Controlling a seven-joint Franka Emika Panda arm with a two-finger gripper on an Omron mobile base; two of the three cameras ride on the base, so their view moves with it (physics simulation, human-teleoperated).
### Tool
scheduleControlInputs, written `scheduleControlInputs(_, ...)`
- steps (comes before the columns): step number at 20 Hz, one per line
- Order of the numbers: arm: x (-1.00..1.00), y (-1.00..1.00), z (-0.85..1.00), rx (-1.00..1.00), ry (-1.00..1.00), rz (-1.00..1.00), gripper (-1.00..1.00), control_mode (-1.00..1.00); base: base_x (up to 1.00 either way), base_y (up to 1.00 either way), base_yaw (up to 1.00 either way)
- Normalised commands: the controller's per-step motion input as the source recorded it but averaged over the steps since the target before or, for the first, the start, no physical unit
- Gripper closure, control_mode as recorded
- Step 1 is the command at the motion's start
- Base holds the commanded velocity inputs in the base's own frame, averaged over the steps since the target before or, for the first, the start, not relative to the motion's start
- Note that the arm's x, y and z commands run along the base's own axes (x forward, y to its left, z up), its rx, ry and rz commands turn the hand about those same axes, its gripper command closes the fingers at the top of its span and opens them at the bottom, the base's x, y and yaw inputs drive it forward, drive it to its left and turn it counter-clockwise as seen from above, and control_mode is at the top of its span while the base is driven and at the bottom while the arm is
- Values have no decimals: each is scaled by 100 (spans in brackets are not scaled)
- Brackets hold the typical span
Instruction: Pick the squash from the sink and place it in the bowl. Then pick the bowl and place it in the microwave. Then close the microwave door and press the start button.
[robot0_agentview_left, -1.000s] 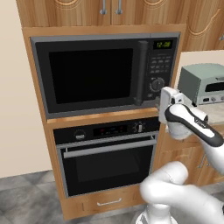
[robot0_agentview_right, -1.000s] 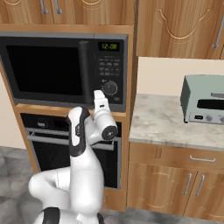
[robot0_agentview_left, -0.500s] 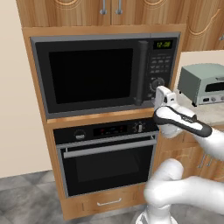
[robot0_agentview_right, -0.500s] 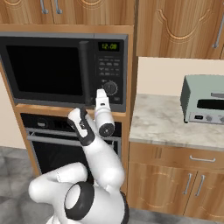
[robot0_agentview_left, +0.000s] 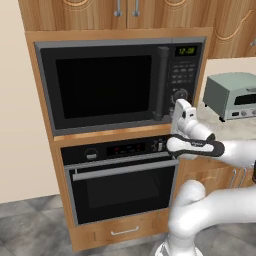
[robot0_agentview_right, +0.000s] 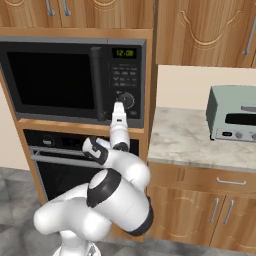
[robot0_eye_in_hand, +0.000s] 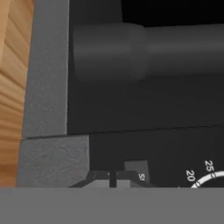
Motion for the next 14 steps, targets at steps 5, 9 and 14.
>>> scheduleControlInputs(5, 47, -3, 0, 4, 0, -1, 100, -100, 0, 0, 0)
scheduleControlInputs(9, 31, -5, 21, 6, 0, -3, 100, -100, 0, 0, 0)
scheduleControlInputs(14, 20, 0, 31, 3, 0, -8, 100, -100, 0, 0, 0)
